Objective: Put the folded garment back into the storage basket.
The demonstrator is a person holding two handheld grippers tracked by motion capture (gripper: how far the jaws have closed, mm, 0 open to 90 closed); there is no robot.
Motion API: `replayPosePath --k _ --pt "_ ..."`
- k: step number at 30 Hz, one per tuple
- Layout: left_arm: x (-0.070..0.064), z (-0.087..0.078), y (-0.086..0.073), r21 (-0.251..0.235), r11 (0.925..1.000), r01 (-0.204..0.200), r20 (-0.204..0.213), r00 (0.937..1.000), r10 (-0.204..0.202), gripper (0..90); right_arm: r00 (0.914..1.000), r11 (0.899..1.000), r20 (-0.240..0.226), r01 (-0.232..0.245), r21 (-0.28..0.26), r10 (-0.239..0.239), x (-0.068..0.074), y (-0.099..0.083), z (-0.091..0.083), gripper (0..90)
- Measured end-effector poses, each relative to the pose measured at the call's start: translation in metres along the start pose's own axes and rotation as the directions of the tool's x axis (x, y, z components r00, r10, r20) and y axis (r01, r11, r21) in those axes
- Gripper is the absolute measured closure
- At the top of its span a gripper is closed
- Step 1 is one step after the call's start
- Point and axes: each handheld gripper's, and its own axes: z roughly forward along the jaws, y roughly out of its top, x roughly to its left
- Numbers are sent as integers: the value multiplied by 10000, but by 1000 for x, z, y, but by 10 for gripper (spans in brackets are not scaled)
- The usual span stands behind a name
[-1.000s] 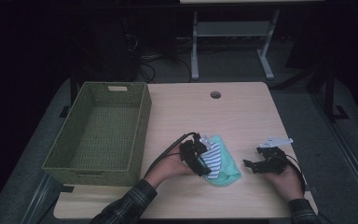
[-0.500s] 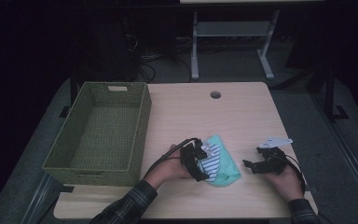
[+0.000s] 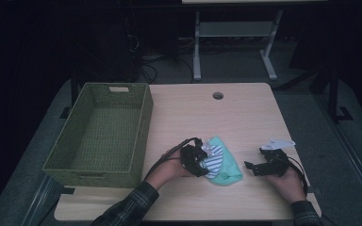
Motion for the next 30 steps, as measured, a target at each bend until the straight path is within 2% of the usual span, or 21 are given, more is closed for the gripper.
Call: replayPosePath --k 4,9,18,28,30 --pt "1 -1 0 -59 10000 -28 -28 10000 27 628 10000 10000 2 24 -38 -24 0 0 1 108" --pt "3 -1 -2 -188 9998 71 -43 10000 -72 704 10000 10000 11 15 -43 -14 0 0 1 106" --pt "8 -5 -2 -313 9984 477 205 9987 -471 727 10000 10000 28 -1 -33 2 0 0 1 99" --pt "6 -26 5 -667 9969 427 216 9989 -413 726 10000 10000 33 8 -34 -8 0 0 1 98" --pt "6 -29 5 -751 9956 558 289 9981 -538 726 10000 10000 38 -25 -24 25 0 0 1 98"
